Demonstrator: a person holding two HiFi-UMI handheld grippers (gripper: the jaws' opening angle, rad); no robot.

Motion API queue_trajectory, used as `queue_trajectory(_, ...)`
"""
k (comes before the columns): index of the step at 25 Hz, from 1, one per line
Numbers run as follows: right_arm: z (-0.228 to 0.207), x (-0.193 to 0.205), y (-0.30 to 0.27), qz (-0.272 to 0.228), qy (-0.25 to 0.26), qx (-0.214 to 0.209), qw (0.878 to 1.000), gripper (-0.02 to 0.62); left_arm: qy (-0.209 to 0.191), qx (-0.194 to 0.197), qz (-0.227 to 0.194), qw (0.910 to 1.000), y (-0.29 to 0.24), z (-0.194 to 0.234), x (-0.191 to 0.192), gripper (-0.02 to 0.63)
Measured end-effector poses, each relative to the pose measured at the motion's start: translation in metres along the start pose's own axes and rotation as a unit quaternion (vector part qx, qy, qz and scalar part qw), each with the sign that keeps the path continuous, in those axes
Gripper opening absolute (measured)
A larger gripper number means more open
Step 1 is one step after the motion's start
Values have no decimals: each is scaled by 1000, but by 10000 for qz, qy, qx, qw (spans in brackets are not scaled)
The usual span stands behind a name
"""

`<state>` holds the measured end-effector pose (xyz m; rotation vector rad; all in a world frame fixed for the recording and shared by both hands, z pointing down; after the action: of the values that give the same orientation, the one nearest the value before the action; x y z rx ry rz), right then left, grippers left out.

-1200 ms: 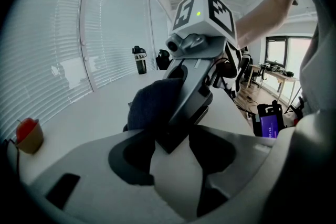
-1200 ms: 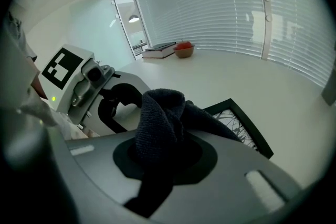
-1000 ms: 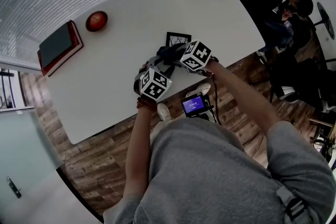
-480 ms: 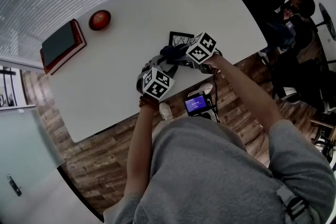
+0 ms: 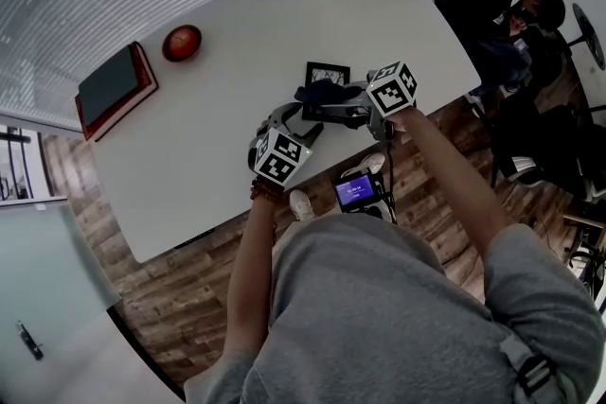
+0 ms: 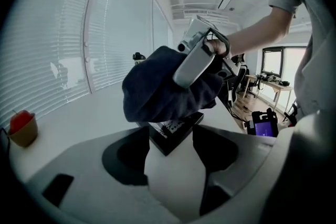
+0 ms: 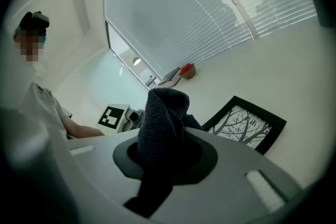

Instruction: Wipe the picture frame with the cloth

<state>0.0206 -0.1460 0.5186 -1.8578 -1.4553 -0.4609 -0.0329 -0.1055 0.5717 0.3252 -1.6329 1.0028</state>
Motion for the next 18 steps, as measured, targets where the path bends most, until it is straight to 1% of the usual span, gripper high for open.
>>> queue_trajectory(4, 25, -11, 18, -641, 121, -59, 9978, 69, 326, -315, -511, 9977, 20, 10, -7, 272)
queue_trajectory(7, 43, -20, 30, -1057, 350, 48, 9938, 69, 337, -532, -808, 9947, 33, 15, -15, 276)
queue_trajectory(9, 54, -28, 37, -1399, 491, 163, 9888, 69, 369, -663, -1065, 9914, 44, 17, -27, 276)
queue_trajectory(12, 71, -38, 48, -1945, 699, 411, 9775, 69, 361, -838, -1505, 9844, 63, 19, -52, 275)
queue_trajectory(14, 83, -44, 54, -2230, 938, 620, 9683, 69, 293, -939, -1794, 9788, 76, 20, -71, 273)
queue_trajectory(18, 107, -57, 67, -2691, 1522, 1038, 9453, 69, 146, -1166, -2319, 9656, 95, 21, -110, 268)
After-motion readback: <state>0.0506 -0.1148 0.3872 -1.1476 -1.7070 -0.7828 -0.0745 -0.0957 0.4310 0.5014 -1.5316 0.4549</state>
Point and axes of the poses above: the fingertips, and each gripper's own axes: y backward along the fingers, z to its left, x out of its underside, the point moved 4 cm from there along y, backward along the fingers, and after that the axes turned 7 degrees about -z, right-handed, at the moved point
